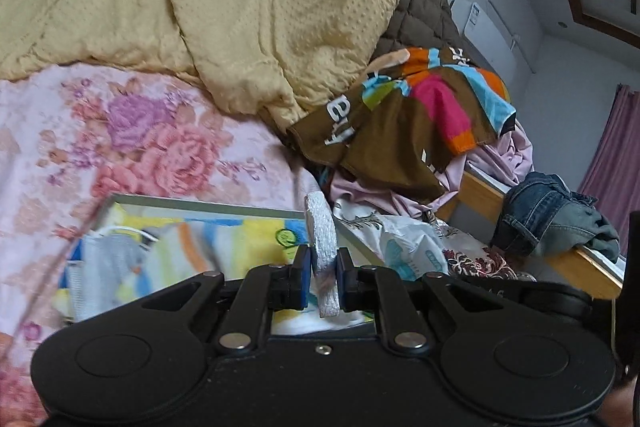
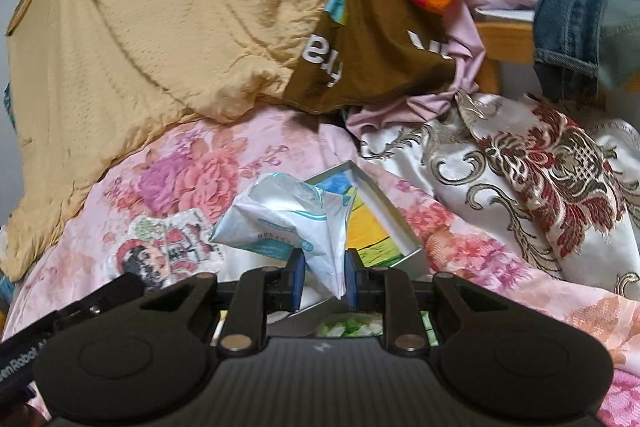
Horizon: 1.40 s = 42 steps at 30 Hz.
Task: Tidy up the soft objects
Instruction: 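Carry the cartoon pack and tissue pack over the tray with both grippers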
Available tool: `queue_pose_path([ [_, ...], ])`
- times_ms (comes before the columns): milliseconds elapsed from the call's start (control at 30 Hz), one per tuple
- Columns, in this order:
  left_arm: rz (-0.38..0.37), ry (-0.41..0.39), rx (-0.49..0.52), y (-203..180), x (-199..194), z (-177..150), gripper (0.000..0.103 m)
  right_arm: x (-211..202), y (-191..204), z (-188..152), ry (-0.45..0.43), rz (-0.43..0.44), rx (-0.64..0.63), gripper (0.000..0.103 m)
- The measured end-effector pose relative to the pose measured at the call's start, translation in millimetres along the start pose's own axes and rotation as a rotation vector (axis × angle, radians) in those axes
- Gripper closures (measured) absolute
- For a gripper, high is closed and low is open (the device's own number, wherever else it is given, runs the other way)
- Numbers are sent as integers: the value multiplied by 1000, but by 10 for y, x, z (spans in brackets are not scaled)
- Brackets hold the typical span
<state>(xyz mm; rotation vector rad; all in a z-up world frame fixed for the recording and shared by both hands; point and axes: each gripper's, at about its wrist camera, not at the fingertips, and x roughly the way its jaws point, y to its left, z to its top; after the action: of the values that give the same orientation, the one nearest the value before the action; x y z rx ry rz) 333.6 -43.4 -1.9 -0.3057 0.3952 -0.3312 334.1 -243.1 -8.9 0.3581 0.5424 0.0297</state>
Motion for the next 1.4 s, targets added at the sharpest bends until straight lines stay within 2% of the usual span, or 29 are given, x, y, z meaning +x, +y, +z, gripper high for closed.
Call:
queue_pose_path([
  [200,12,31,59,-219,233,0,90,114,-177,29,8,-10,44,80],
  [533,52,94,90,-353,525,-38,89,258,-411,81,15,-35,80,80],
  [800,90,159,52,-260,763,-55,90,445,-372,78,33,-36,57,80],
  [1400,130,203,-31,-69,958,-44,87,653,-268,40,63,-3,31,78],
])
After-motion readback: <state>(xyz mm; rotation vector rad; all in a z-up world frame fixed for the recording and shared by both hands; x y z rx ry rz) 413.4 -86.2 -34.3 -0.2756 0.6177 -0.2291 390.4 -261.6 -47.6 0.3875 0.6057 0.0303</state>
